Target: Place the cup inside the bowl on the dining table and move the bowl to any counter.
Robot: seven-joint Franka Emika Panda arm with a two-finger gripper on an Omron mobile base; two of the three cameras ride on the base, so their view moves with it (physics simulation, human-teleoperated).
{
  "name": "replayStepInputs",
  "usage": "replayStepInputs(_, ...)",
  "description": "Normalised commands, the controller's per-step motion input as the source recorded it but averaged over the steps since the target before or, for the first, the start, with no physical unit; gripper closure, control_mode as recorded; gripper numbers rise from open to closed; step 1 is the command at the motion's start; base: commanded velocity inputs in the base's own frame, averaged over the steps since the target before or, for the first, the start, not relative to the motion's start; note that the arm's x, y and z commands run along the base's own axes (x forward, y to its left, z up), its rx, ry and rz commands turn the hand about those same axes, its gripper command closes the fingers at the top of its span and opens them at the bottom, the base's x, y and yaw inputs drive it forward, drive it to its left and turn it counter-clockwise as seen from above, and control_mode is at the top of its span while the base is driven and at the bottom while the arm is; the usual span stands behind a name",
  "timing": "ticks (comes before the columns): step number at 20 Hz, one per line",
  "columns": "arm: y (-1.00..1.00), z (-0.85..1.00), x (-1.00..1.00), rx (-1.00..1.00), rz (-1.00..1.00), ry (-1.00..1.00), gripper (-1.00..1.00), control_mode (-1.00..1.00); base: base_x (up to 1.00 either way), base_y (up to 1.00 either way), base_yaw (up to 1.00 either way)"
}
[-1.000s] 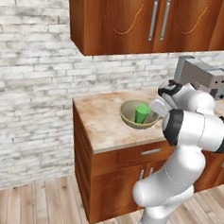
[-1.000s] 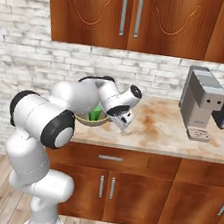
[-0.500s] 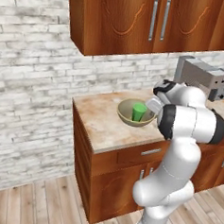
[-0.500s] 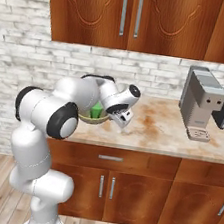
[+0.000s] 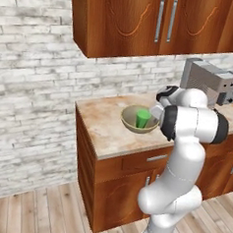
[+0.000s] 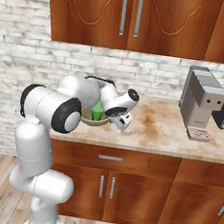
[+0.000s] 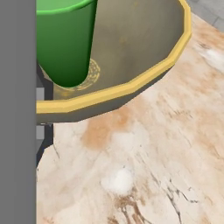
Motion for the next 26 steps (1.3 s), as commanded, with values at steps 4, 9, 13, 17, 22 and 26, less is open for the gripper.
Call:
replayStepInputs(4,0.00,-0.22,0.08,0.00,-0.03,0.00,1.00,-1.00,0.00,0.00,0.00)
replayStepInputs(9,0.00,-0.19,0.07,0.00,-0.03,0.00,1.00,-1.00,0.00,0.00,0.00)
replayStepInputs(13,0.00,-0.19,0.07,0.00,-0.02,0.00,1.00,-1.00,0.00,0.00,0.00)
replayStepInputs(17,0.00,-0.19,0.06,0.00,-0.02,0.01,1.00,-1.00,0.00,0.00,0.00)
replayStepInputs(22,0.00,-0.11,0.03,0.00,-0.02,0.00,1.00,-1.00,0.00,0.00,0.00)
replayStepInputs(26,0.00,0.00,0.00,0.00,0.00,0.00,1.00,-1.00,0.00,0.00,0.00)
